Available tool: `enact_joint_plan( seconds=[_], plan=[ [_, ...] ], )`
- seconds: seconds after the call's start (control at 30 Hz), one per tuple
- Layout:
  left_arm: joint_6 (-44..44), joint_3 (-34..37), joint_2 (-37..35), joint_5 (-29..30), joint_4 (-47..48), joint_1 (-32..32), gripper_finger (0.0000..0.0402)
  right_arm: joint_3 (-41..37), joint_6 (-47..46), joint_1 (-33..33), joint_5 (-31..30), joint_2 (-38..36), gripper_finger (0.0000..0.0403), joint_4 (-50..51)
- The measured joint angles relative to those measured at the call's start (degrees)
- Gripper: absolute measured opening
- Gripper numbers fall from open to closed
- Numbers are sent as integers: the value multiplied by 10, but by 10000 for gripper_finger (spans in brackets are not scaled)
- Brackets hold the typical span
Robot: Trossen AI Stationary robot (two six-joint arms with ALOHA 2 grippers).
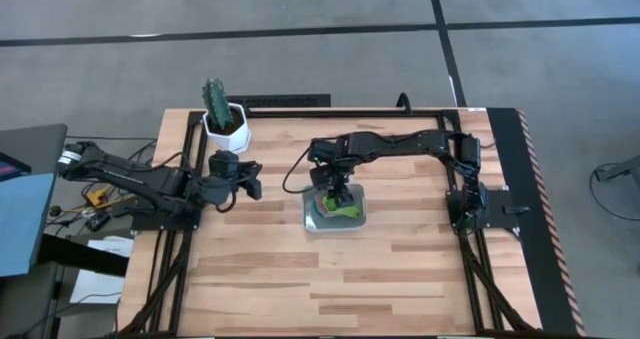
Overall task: Nest measuring cups in basket
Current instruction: Put the stacked measuring cups into the gray bin, then return to Home Position
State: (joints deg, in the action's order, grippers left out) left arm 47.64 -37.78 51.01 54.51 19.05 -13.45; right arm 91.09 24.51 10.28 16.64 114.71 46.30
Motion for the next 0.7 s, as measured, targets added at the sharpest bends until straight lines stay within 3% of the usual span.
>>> enact_joint_plan(
  seconds=[0.2,0.5,0.7],
  plan=[
    [-30,0,-14,-2,-1,1,106,0,-46,4,0,-31,253,-2],
    [-134,0,-88,-48,-10,43,106,0,-172,19,0,-123,251,-15],
    [-260,0,-106,-121,-79,81,106,-23,-329,22,-2,-205,232,-143]
  ],
)
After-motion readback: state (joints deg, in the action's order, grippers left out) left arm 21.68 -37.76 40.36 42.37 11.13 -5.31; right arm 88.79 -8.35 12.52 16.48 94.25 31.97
